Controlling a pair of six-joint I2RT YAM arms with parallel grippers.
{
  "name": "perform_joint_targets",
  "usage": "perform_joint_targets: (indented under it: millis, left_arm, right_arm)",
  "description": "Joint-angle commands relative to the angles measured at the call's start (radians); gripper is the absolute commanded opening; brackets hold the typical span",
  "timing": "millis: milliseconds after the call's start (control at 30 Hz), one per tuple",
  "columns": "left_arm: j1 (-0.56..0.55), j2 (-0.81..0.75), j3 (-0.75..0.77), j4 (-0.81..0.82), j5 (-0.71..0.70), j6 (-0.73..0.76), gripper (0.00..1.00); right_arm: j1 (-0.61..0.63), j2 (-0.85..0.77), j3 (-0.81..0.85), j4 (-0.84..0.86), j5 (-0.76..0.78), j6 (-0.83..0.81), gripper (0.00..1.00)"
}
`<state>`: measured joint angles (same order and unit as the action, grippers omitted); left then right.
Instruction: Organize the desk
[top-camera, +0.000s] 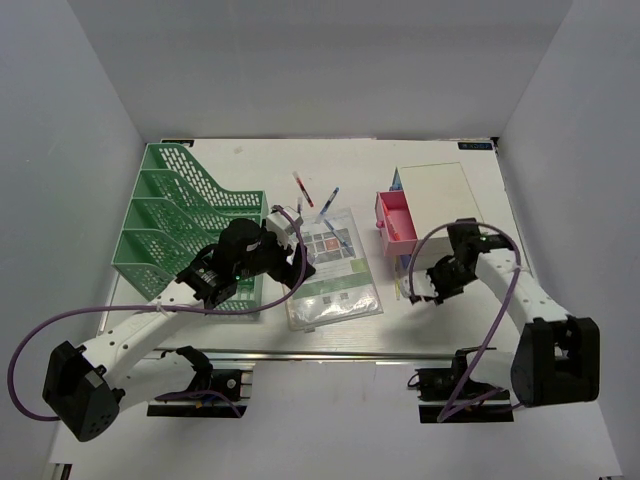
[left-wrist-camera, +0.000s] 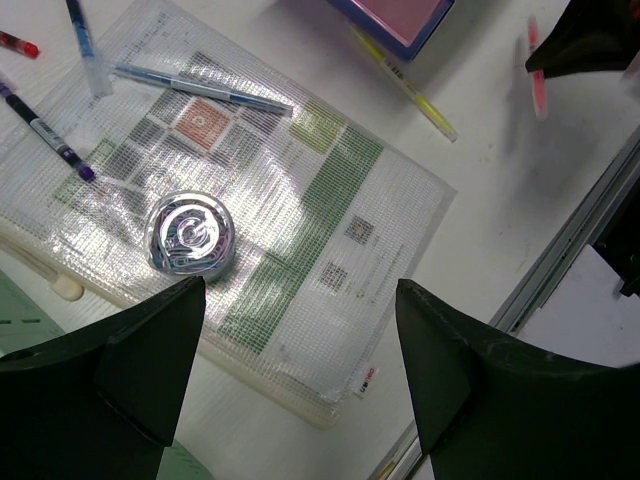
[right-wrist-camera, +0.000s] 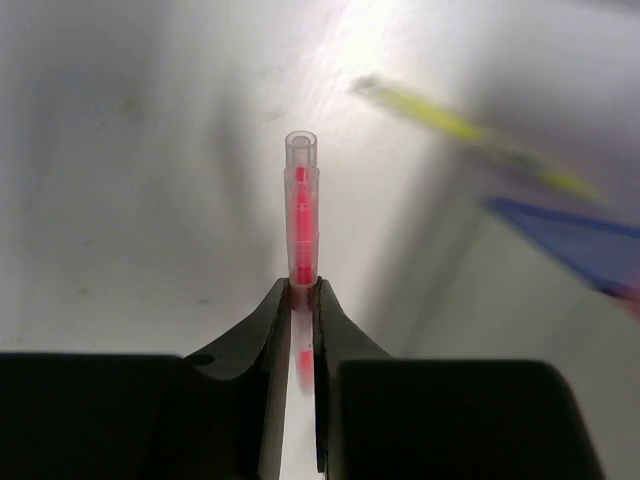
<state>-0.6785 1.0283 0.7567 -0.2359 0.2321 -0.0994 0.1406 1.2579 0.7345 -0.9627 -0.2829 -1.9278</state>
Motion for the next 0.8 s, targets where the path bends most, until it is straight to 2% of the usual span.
perform_joint_targets:
  millis: [0,33,67,167,200,267,300,400,433,500,533,567,667,767]
  left_arm:
    - [-0.006,-0.019,0.015,0.006,0.015,0.013,0.86]
    - [-0.006,-0.019,0.015,0.007,0.021,0.015,0.86]
    - [-0.006,-0.019,0.012,0.009,0.027,0.017,0.86]
    - [-0.006,-0.02,0.009,0.014,0.029,0.02,0.86]
    - [-0.006,-0.02,0.007,0.015,0.026,0.021,0.86]
    - [-0.006,-0.023,0.007,0.017,0.023,0.026,0.86]
    - [-0.006,-0.025,0.004,0.017,0.021,0.027,0.86]
    - [-0.006,-0.031,-0.003,0.024,0.016,0.029,0.87]
    - [-0.006,-0.028,-0.003,0.027,0.016,0.03,0.86]
    - [-0.006,-0.024,-0.005,0.027,0.015,0.032,0.87]
    - [-0.006,-0.019,-0.005,0.026,0.015,0.032,0.87]
    - [-0.006,-0.014,-0.005,0.026,0.015,0.032,0.87]
    - [-0.006,-0.008,-0.003,0.029,0.018,0.035,0.87]
    - [-0.006,-0.007,-0.003,0.029,0.023,0.035,0.87]
  right_arm:
    - [0.002,-0.089,0.141,-0.094,-0.339,0.18,0.0]
    - [0.002,-0.112,0.208,-0.097,-0.378,0.243,0.0]
    - [0.007,-0.118,0.245,-0.097,-0.45,0.386,0.0]
    - [0.005,-0.124,0.368,-0.102,-0.554,0.56,0.0]
    - [0.002,-0.12,0.391,-0.088,-0.573,0.702,0.0]
    - [0.005,-0.117,0.434,-0.004,-0.596,0.847,0.0]
    - [0.004,-0.111,0.442,0.045,-0.582,1.036,0.0]
    - [0.002,-0.089,0.463,0.211,-0.559,1.234,0.0]
    - [0.001,-0.08,0.464,0.29,-0.546,1.377,0.0]
    - [0.001,-0.063,0.465,0.373,-0.542,1.488,0.0]
    - [0.002,-0.06,0.462,0.419,-0.539,1.611,0.0]
    - [0.004,-0.058,0.453,0.515,-0.504,1.674,0.0]
    - [0.002,-0.051,0.453,0.652,-0.443,1.845,0.0]
    - [-0.001,0.001,0.496,0.696,-0.398,1.919,0.0]
